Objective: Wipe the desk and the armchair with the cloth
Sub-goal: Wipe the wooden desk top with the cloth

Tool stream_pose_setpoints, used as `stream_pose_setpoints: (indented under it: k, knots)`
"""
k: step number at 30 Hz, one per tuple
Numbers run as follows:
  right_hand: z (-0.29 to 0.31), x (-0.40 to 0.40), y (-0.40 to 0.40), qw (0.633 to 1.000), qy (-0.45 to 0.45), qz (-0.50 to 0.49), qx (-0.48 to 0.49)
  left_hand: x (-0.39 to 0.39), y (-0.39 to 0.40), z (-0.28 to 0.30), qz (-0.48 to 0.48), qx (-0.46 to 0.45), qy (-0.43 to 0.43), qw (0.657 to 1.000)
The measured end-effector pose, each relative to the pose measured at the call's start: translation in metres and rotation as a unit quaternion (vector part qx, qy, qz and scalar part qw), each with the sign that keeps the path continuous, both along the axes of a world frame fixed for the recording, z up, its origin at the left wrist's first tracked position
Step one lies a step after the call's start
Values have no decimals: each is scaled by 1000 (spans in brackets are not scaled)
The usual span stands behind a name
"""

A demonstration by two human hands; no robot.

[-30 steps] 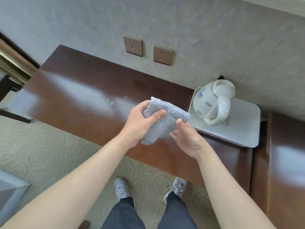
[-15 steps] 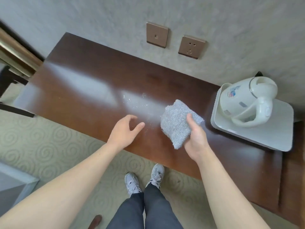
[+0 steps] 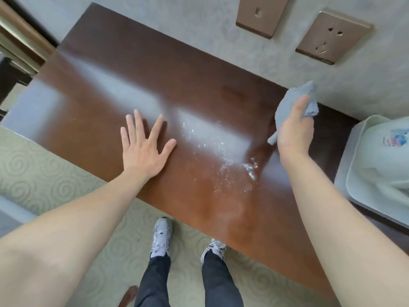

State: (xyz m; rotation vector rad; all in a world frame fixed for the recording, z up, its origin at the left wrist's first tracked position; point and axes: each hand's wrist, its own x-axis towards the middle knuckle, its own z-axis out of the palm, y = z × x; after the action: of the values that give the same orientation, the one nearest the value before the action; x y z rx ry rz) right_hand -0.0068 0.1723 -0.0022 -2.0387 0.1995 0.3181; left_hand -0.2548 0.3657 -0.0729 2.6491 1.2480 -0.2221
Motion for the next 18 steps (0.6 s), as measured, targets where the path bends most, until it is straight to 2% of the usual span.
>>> stream_pose_setpoints:
  k: [5, 10, 14, 18]
  knots:
    - [-39, -1, 57, 989, -31, 103, -105, 1, 12, -21, -20, 29, 11, 999]
    - [-67, -19, 98, 940, -71, 239, -235, 0, 15, -26, -31, 24, 2, 999]
    - [-68, -25, 111, 926, -74, 290, -232, 0, 14, -25, -37, 14, -9, 999]
    - [-58, -35, 123, 927, -27, 318, -197, 2, 14, -24, -41, 12, -9, 999]
